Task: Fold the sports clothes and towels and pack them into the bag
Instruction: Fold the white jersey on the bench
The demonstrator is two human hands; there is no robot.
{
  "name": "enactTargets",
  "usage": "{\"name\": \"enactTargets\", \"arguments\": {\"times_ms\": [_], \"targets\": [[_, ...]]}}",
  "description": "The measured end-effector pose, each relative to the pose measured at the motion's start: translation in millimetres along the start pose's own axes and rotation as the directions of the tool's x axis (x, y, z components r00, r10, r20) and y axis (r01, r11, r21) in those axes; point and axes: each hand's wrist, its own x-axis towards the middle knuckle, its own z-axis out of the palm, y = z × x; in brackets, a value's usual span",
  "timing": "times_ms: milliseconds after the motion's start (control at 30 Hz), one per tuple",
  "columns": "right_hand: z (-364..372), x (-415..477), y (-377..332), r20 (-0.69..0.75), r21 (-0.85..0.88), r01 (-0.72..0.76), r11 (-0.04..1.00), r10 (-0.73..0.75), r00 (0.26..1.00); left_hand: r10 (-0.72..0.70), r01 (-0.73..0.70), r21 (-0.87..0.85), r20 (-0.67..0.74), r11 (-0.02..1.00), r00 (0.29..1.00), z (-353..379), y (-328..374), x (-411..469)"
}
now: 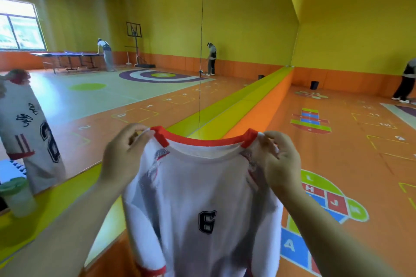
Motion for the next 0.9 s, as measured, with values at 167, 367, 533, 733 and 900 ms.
{"name": "enactTargets", "arguments": {"times_ms": [167,367,533,733,900], "targets": [[-18,12,-11,-0.172,-0.007,0.358,0.934,-0.354,0.919,0.197,-0.200,-0.001,-0.184,0.980,0.963,-30,18,12],[-20,28,-48,-0.356,0.114,0.492,0.863,-0.427,0.831,0.461,-0.473,0.052,-0.342,0.880,0.819,-33,42,21],[-8,35,-77,-0.291,0.313,0.447,0.838,-0.363,0.885,0.458,-0.494,-0.022,-0.338,0.869,0.822,-20,62,31],[8,26,-101,-0.080,0.489,0.368,0.791,-0.379,0.922,0.552,-0.583,-0.096,-0.230,0.807,0.802,2,88,22],[14,12,-106,0.086,0.551,0.274,0.788,-0.381,0.921,0.592,-0.607,-0.158,-0.138,0.779,0.794,15,98,12]]}}
